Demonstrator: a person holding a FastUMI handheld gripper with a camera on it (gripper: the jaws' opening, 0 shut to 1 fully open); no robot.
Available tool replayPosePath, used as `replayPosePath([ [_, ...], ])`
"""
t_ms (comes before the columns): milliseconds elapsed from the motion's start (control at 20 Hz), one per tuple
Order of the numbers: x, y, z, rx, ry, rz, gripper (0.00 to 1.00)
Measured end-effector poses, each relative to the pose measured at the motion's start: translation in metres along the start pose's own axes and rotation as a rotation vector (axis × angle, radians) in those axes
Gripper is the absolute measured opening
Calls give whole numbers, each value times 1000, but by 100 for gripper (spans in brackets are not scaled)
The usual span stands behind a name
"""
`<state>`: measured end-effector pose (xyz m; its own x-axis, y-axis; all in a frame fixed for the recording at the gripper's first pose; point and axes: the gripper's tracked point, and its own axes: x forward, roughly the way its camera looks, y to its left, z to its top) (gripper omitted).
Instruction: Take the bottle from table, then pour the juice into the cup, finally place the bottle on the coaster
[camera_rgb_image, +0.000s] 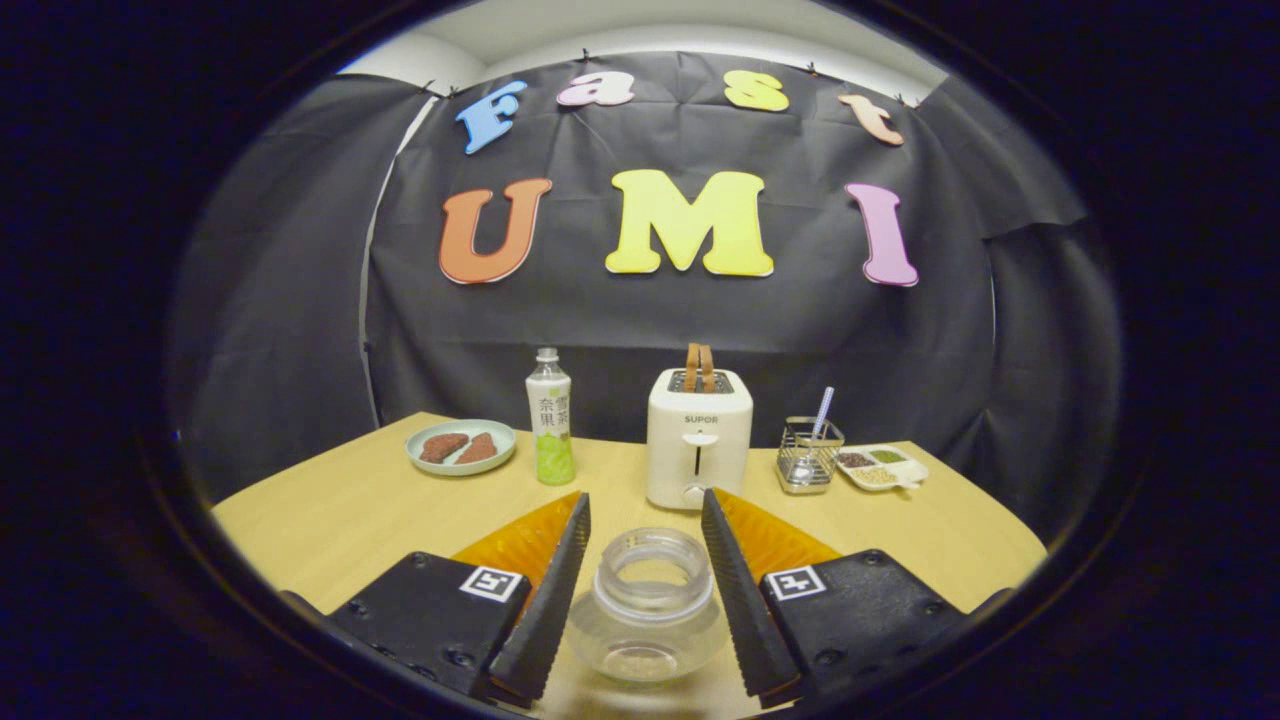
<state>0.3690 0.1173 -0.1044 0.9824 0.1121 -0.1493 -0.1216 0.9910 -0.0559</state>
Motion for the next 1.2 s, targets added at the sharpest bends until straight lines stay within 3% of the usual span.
replayPosePath([
  [150, 1, 2, 6, -19, -22, 5, 73],
  [400, 6, 13, 20, -55, -23, 42, 48],
  [900, 36, 17, 58, -57, -100, 70, 47],
  [1200, 64, 12, 40, -12, -62, 66, 49],
])
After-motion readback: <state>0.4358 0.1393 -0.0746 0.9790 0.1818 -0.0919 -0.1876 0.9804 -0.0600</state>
